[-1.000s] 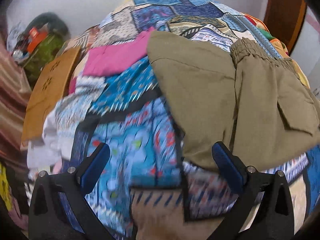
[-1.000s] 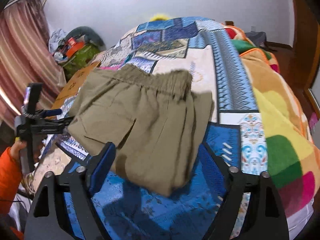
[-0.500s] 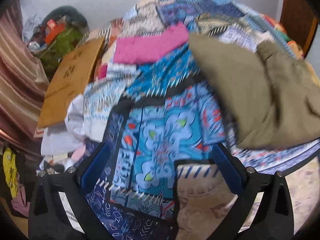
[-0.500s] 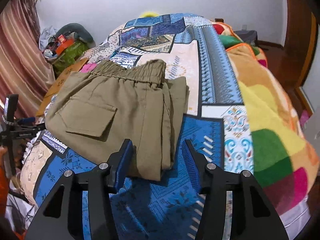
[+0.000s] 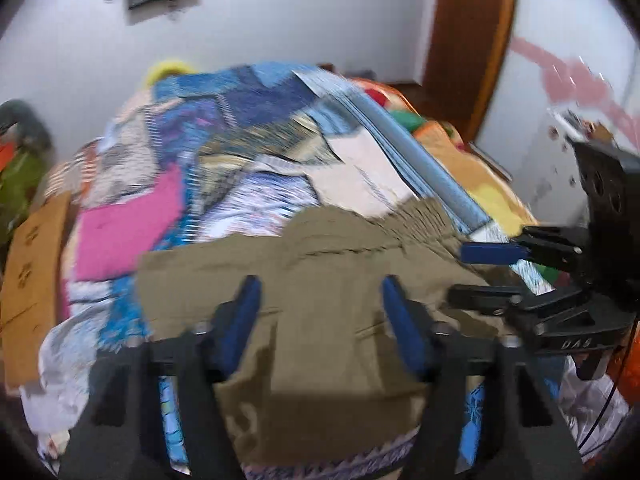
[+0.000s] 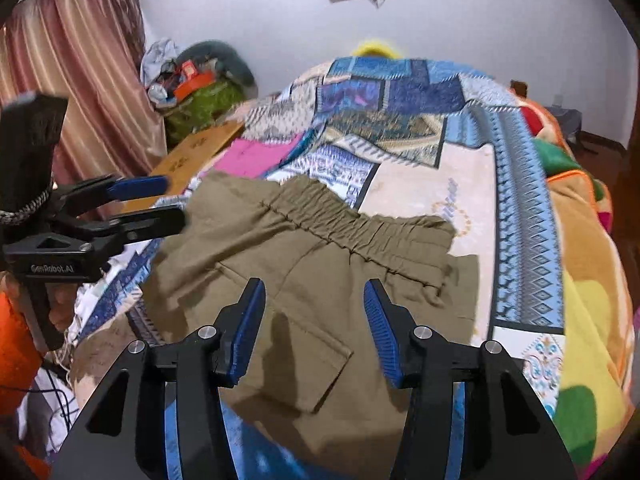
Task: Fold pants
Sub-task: 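Lower the left tool to the pant leg edge and close on it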
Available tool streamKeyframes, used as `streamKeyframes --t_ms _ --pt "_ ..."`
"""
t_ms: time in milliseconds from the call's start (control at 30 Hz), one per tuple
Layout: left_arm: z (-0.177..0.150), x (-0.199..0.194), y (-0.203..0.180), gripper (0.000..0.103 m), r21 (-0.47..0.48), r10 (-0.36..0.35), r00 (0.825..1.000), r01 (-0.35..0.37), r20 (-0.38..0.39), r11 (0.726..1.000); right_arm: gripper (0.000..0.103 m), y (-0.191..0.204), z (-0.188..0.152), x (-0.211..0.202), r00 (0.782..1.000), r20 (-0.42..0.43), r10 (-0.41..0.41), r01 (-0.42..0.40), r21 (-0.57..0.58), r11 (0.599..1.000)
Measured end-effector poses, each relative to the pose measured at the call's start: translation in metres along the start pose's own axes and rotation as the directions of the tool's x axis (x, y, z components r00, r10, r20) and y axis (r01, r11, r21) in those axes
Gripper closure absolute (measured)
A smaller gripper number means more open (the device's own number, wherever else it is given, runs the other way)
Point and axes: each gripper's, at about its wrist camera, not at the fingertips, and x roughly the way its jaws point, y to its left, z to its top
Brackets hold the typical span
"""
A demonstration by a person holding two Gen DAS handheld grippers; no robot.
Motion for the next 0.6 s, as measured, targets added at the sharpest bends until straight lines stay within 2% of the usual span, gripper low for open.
streamKeyframes --t_ms 67,167,300,433,567,600 --pt "-0.001 0.025 -0.008 0.063 0.028 -0.016 0.998 0.018 -0.063 0.999 0.056 -0.004 -0.004 0.013 0.999 -0.034 0.003 -0.003 0.003 1.000" --pt "-0.014 0.053 -0.012 0.063 0.069 0.031 0.993 -0.023 -0.117 0.997 0.056 -0.012 -0.009 0.026 0.997 -0.077 0.003 -0.003 0.003 1.000" --pt "-0.021 0.046 -0.002 0.062 0.045 0.020 0.994 -0.016 -0.105 0.999 0.058 -0.018 -0.019 0.024 0.996 -0.085 -0.015 0.014 -0.013 1.000" --pt "-0.028 0.040 0.009 0.062 0.007 0.027 0.995 -0.026 -0.100 1.000 0.059 -0.030 -0.026 0.011 0.997 -0.078 -0.012 0.014 0.028 1.000" --pt "-0.036 0.030 0.018 0.061 -0.009 0.109 0.990 -0.111 -0.093 0.994 0.059 -0.039 -0.037 -0.006 0.997 -0.061 -0.046 0.050 0.077 0.996" --pt "-0.040 0.027 0.023 0.054 -0.019 0.126 0.987 -0.128 -0.096 0.992 0.059 -0.041 -0.039 -0.010 0.997 -0.059 -0.058 0.063 0.088 0.994"
